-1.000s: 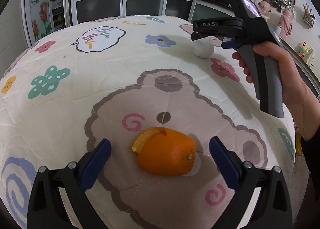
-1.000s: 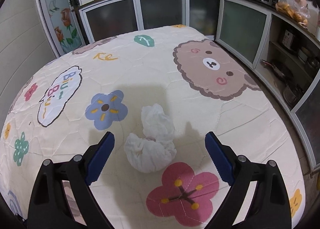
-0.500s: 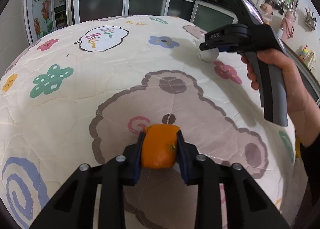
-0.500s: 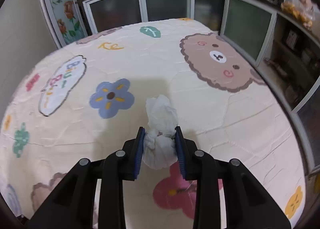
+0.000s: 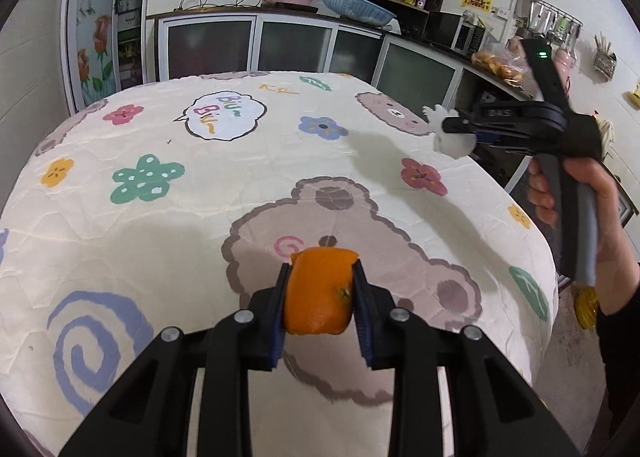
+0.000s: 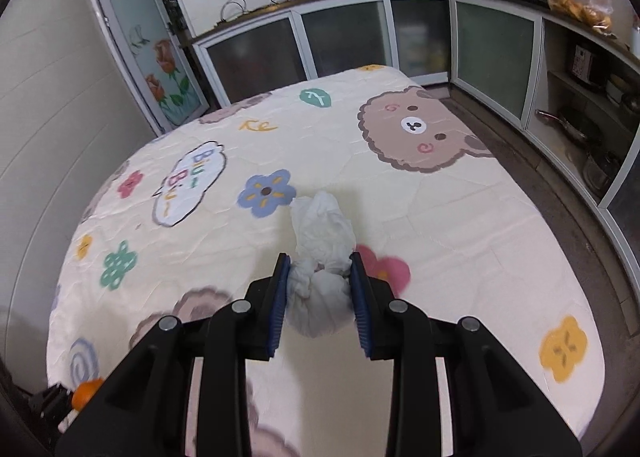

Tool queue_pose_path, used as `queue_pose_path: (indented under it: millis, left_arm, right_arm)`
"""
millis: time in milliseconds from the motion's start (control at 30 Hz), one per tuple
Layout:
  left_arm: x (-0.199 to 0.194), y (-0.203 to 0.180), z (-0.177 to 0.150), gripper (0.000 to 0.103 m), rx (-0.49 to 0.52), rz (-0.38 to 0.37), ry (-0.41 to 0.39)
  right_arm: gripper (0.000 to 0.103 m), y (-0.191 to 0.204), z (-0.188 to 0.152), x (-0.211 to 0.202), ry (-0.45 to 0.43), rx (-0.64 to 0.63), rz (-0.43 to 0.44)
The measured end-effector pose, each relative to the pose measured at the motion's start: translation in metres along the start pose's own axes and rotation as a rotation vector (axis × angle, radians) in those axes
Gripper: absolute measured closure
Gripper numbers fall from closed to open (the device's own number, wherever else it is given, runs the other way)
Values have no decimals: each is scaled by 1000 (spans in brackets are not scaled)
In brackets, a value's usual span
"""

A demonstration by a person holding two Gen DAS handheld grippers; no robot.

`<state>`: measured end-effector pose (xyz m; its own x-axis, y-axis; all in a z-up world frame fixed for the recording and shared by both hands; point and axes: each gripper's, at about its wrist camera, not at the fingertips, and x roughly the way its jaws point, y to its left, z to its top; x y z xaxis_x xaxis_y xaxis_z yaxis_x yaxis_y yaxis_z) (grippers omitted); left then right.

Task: Collect trash
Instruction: 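Carry the orange and tissue ball over the yellow bin with both tools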

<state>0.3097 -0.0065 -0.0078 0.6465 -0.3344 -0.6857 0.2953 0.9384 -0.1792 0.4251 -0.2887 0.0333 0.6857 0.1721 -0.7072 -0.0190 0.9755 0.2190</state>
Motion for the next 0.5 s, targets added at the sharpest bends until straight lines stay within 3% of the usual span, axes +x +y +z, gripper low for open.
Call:
queue_pose_path:
  millis: [300, 500]
  left_arm:
    - [-24, -34, -23, 76, 4, -53, -10]
    - [-41, -65, -36, 76, 56, -98, -10]
  right_arm:
    - [75, -3, -53, -73, -46, -24, -7]
    - [75, -31, -98, -123, -54, 30, -8]
